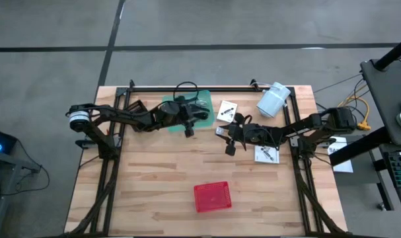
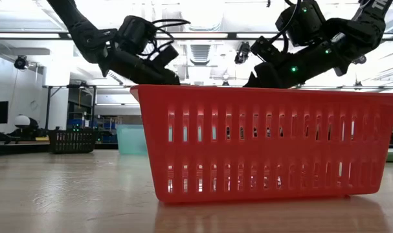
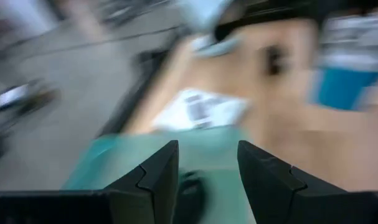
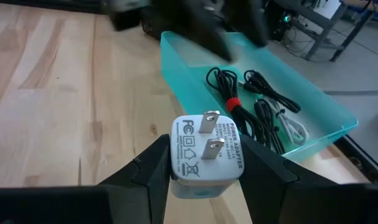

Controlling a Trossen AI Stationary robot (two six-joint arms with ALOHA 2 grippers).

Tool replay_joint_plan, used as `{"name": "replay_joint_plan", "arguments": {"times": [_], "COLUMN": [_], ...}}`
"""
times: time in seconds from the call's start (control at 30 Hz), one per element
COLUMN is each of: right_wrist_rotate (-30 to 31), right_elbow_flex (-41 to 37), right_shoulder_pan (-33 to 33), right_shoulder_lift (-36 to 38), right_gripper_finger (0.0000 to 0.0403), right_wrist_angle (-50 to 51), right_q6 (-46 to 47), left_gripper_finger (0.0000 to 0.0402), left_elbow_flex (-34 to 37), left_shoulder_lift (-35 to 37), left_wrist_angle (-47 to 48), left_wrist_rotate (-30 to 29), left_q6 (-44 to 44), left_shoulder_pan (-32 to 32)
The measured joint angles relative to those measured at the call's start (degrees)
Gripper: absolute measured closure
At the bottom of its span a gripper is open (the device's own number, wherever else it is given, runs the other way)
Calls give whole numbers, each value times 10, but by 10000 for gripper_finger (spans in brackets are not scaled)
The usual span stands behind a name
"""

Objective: Pick and place items into bin
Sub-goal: Put the blue charger adapter into the black bin

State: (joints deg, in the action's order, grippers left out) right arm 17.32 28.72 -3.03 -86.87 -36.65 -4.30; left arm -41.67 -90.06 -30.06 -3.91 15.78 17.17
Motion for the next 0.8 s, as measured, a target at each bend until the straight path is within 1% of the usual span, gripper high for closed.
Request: {"name": "replay_joint_plan", "arguments": {"times": [0.1, 0.17, 0.2, 0.53, 0.67, 0.8], "right_wrist_rotate": [0, 0, 0, -2, -45, -51], "right_elbow_flex": [4, 8, 11, 40, 58, 70], "right_shoulder_pan": [0, 0, 0, 0, 0, 0], "right_shoulder_lift": [0, 0, 0, 0, 0, 0], "right_gripper_finger": [259, 259, 259, 259, 259, 259], "right_wrist_angle": [1, 1, 0, 0, -1, -1], "right_q6": [-6, -7, -7, -21, -26, -48], "left_gripper_finger": [253, 253, 253, 253, 253, 253], "left_elbow_flex": [0, 0, 0, 0, 0, 1], "left_shoulder_lift": [0, 0, 0, 0, 0, 0], "left_wrist_angle": [0, -3, -7, -16, -16, -18], "left_wrist_rotate": [125, 184, 199, 204, 204, 204], "left_q6": [34, 44, 45, 44, 44, 42], "left_shoulder_pan": [0, -1, -1, -1, -1, -1]}}
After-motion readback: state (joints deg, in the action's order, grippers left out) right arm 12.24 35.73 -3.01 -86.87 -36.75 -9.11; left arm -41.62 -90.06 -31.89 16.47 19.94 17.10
